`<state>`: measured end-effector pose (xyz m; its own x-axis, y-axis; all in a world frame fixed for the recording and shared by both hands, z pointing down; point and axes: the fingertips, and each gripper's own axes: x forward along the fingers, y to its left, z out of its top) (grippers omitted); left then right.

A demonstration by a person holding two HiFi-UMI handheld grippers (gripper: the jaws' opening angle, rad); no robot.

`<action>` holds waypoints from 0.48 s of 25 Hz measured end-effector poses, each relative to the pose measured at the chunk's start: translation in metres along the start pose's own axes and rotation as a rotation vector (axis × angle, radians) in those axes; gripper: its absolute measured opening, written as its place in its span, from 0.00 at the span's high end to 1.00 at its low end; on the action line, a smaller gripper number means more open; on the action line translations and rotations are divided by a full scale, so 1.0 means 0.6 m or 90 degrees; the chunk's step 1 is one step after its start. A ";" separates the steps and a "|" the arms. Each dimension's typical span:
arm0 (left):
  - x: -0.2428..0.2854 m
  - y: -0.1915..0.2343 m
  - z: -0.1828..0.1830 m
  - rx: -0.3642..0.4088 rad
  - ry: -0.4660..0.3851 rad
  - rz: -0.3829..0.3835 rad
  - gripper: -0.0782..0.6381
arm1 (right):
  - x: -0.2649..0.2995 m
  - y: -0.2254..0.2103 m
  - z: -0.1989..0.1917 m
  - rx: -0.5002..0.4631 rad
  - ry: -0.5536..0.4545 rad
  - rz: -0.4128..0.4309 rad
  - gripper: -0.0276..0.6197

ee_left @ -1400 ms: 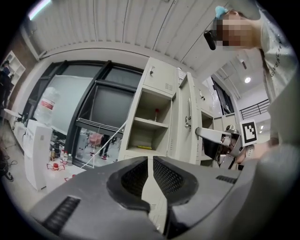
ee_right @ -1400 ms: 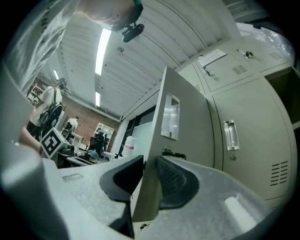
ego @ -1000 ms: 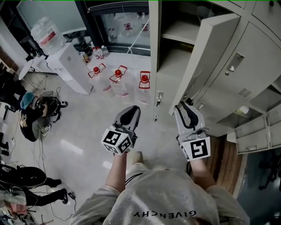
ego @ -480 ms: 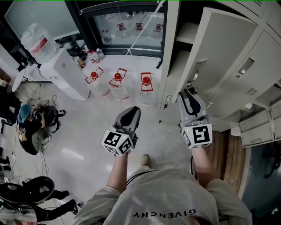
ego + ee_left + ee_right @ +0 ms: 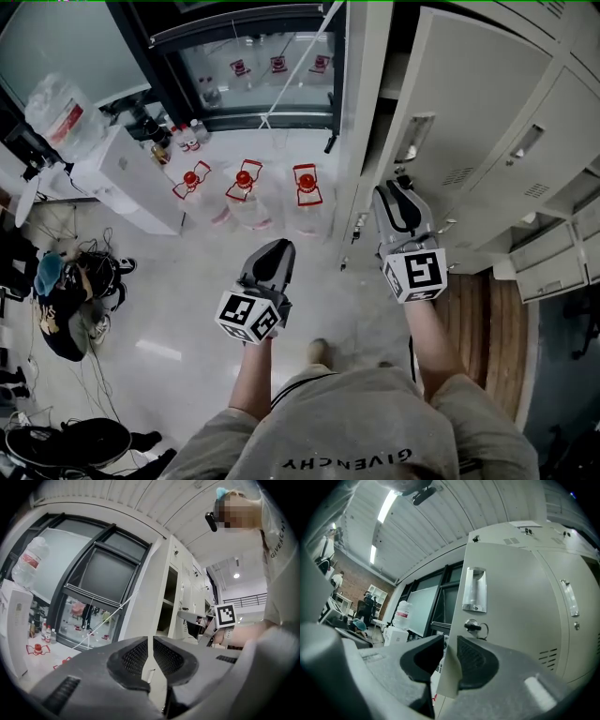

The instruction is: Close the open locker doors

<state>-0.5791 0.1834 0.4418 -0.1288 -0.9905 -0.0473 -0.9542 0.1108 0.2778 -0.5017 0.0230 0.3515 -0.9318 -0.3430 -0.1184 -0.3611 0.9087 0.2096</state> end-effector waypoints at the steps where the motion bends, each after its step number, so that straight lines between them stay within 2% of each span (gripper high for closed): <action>1: 0.001 0.004 -0.002 -0.001 0.001 -0.002 0.85 | 0.005 -0.002 -0.001 0.000 0.002 -0.005 0.83; 12: 0.010 0.041 -0.003 -0.016 0.003 -0.014 0.85 | 0.057 -0.018 -0.016 0.013 0.022 -0.035 0.83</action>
<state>-0.6027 0.1802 0.4501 -0.1058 -0.9932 -0.0490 -0.9496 0.0863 0.3014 -0.5300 -0.0005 0.3545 -0.9115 -0.4000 -0.0955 -0.4110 0.8929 0.1839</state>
